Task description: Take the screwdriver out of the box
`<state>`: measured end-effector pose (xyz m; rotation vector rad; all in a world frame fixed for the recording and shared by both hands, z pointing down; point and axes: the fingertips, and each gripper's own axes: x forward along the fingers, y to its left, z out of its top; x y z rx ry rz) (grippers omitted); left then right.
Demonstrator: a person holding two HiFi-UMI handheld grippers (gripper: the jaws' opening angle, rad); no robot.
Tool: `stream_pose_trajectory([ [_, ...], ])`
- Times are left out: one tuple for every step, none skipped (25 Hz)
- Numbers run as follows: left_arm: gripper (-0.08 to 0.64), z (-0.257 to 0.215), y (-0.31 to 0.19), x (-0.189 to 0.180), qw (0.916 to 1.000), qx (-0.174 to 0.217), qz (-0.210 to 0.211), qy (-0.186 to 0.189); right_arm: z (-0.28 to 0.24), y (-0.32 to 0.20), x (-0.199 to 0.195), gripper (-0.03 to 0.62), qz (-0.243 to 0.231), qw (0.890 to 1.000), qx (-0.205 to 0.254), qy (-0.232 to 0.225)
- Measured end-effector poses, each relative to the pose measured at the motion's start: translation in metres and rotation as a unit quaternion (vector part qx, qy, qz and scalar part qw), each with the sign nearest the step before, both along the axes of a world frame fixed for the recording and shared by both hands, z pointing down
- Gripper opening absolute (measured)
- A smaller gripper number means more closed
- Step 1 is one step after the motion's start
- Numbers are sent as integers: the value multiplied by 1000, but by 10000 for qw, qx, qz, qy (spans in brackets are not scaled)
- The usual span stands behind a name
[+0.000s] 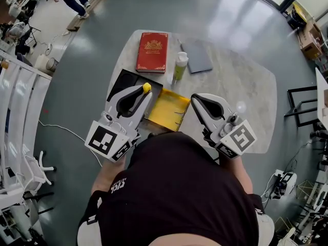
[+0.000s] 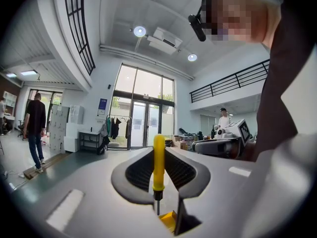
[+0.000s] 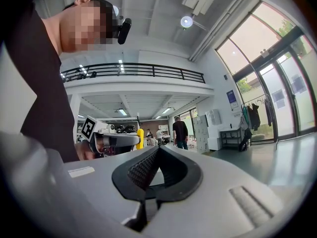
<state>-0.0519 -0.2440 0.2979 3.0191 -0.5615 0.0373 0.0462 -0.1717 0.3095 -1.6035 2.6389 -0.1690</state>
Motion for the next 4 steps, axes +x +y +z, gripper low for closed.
stream_pose_trajectory([
  [66,0,0,0,10000,-8,8,-8,-1,0,-1,11,9,10000,-3,0],
  [66,0,0,-1,10000,-18,17,-17,-1,-1,-1,12,16,10000,-6,2],
  [66,1,0,-1,10000,-27,26,-26,-1,-1,-2,11,22,10000,-9,7],
  [66,1,0,-1,10000,-37,35,-33,-2,-1,-2,12,27,10000,-11,13],
])
